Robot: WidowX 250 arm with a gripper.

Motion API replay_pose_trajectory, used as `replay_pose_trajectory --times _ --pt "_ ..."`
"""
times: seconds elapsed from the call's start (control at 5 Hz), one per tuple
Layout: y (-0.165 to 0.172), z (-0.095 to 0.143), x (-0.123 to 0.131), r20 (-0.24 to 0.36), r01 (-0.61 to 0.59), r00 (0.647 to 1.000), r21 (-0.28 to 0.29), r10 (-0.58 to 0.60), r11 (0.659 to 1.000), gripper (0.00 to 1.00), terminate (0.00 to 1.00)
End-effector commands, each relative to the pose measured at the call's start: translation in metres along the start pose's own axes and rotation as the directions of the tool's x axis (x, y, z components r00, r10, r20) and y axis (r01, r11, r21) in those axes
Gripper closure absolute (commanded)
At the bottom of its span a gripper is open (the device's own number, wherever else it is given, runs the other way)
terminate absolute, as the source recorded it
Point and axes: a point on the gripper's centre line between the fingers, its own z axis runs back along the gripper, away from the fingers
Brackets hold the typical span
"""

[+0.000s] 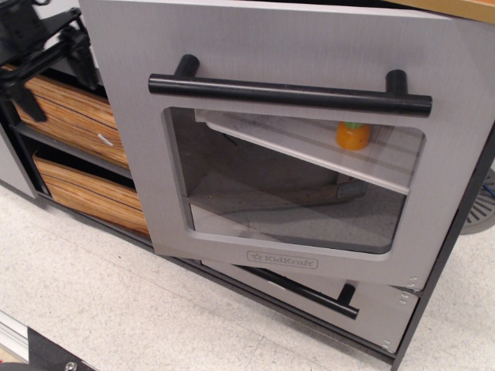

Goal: Open oven

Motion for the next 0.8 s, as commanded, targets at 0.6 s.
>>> replay_pose_trajectory --times 0.6 --pt "0.055 0.030 -0.069 -0.200 0.490 0.856 0.014 -0.477 0.872 0.00 0.00"
